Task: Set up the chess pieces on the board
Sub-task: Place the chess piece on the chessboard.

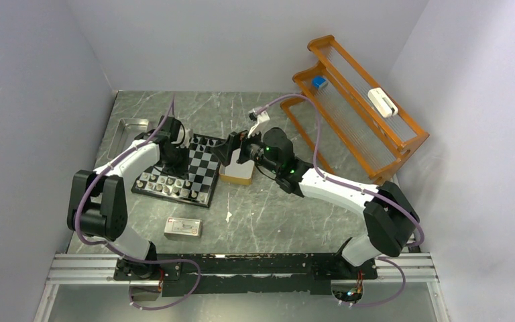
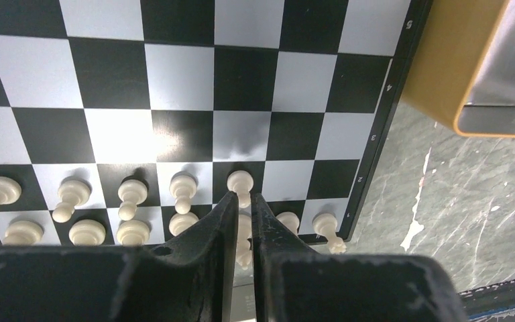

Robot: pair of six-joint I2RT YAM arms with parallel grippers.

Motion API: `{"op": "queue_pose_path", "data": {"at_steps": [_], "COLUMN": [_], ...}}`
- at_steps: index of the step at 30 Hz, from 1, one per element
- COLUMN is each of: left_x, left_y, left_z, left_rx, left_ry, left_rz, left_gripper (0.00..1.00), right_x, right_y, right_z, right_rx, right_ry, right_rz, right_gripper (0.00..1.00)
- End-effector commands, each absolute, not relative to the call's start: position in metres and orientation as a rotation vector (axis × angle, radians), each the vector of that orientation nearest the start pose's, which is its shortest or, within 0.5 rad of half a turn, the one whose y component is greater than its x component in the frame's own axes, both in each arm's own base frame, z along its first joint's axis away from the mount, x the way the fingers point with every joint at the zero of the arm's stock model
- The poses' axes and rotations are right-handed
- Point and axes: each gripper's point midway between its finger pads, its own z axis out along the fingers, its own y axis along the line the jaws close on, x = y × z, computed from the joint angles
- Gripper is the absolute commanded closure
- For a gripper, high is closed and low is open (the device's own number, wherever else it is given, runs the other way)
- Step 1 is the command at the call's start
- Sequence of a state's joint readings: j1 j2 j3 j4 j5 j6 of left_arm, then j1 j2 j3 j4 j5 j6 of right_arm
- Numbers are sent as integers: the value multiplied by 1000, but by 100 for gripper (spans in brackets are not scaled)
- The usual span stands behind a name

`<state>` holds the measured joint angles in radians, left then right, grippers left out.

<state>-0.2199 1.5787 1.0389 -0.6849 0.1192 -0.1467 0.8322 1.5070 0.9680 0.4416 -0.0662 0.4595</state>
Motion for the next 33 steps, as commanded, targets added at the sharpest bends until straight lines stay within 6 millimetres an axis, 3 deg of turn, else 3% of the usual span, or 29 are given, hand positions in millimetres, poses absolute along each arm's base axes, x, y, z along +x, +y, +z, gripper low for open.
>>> {"op": "queue_pose_path", "data": {"at_steps": [1,7,18,33], "left_x": [319,324,309,301], "left_y": [-110,-110,-113,-109], "left_z": [82,74,44,30], "left_rx": [150,146,176,169], "left_ry": [2687,2701,2782,2828], "left_rz": [-329,-321,-359,-329], "left_gripper": [81,84,91,91], "right_x": [307,306,306,305], "right_y": [375,373,375,372], "right_z": [256,258,257,261], "right_rx": [-366,-361,-365,-366], "right_ry": [1687,1679,1683,1673], "right_rz": [1013,1012,1017,1014], "right_gripper": [0,0,0,0]}}
